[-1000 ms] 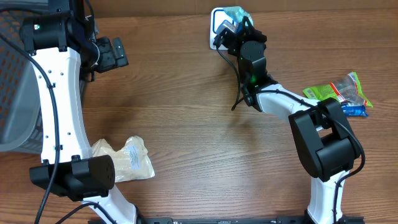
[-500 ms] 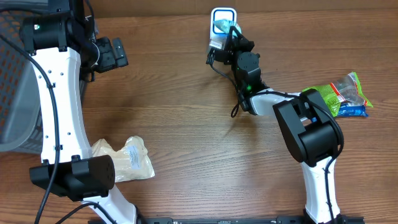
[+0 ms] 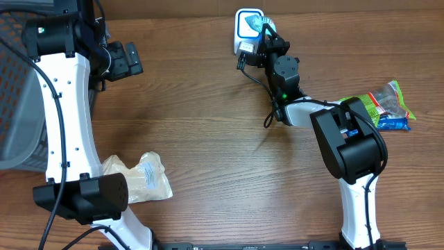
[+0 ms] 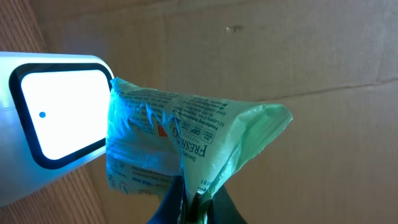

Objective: Scan the item barcode
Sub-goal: 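Lift the tissue packet and hold its barcode at the white scanner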

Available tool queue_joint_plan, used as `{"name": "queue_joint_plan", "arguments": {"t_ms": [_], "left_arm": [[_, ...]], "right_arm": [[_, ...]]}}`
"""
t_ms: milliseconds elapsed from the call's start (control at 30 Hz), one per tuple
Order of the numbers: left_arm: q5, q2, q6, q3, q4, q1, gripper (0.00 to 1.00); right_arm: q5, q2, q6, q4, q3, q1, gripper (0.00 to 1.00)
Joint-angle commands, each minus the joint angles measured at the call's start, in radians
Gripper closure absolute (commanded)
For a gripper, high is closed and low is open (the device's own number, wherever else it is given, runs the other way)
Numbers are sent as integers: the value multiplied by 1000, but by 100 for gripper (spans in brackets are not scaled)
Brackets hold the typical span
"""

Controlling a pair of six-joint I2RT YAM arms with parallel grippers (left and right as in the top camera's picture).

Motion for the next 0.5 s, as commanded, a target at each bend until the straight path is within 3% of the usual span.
{"name": "queue_joint_plan", "arguments": {"t_ms": [0, 467], "left_arm": [[4, -13, 26, 14, -2, 5, 0], [4, -13, 26, 14, -2, 5, 0]], "right_arm": [[-15, -6, 13, 18, 47, -17, 96], [16, -6, 84, 25, 85, -25, 96]]}}
